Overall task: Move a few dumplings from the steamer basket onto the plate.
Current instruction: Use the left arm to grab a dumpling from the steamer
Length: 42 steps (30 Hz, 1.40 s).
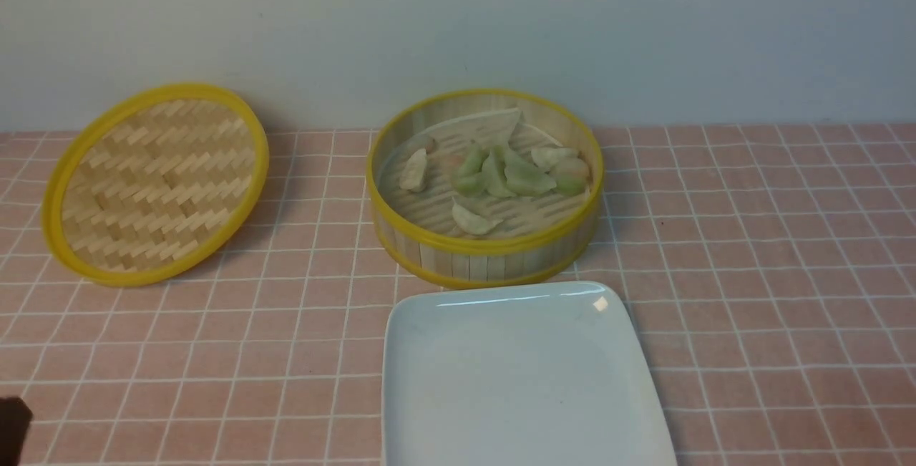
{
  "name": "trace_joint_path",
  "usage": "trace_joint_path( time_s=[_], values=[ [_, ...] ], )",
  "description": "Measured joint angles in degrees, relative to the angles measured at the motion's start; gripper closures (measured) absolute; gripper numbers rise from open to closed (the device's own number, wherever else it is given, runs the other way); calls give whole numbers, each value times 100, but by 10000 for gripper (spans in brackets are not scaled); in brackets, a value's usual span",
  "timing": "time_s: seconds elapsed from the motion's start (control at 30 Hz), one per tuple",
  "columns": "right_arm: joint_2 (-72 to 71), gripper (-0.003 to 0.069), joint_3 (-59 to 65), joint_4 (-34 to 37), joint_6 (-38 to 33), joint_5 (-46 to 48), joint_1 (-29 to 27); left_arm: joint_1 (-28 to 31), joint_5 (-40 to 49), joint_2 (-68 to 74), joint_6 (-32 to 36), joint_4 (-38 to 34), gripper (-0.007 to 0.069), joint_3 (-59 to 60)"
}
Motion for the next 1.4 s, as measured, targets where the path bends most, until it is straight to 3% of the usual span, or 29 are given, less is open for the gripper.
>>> trace_joint_path(
  time_s=[0.07, 0.1, 0.2, 0.3, 0.4, 0.5, 0.6, 0.73, 0.77, 0.9, 1.07, 1.4],
  values=[
    [0, 673, 0, 631, 378, -467, 0, 0, -694, 0, -311, -379, 631, 0],
    [0, 673, 0, 1314, 736, -934, 0, 0, -1268, 0, -561, -712, 631, 0],
    [0, 673, 0, 2174, 898, -1510, 0, 0, -2095, 0, -848, -1168, 631, 0],
    [0, 673, 0, 2426, 546, -1677, 0, 0, -2655, 0, -1094, -1414, 631, -27],
    [0, 673, 0, 2478, 285, -1876, 7, 0, -2541, 46, -1275, -1402, 631, -428],
    [0, 673, -193, 2486, 150, -1584, 41, 0, -2103, 381, -1308, -1205, 631, -1115],
    [447, 673, -1445, 1986, -373, -270, 128, 0, 13, 1627, -1313, -663, 631, -2788],
    [1711, 673, -2743, 1489, -818, 1264, 135, 0, 2496, 3273, -1033, -453, 631, -4366],
    [2338, 673, -3311, 1275, -977, 1963, 135, 0, 3320, 3888, -749, -458, 631, -4847],
    [3982, 673, -4644, 726, -1331, 3755, 135, 0, 5193, 5733, 226, -742, 631, -5969],
    [5460, 673, -5596, 205, -1545, 5171, 135, -374, 5638, 7522, 1112, -1071, 631, -6648],
    [6133, 673, -5779, 87, -1574, 5551, 135, -1743, 5518, 9934, 1203, -787, 631, -8899]
  ],
)
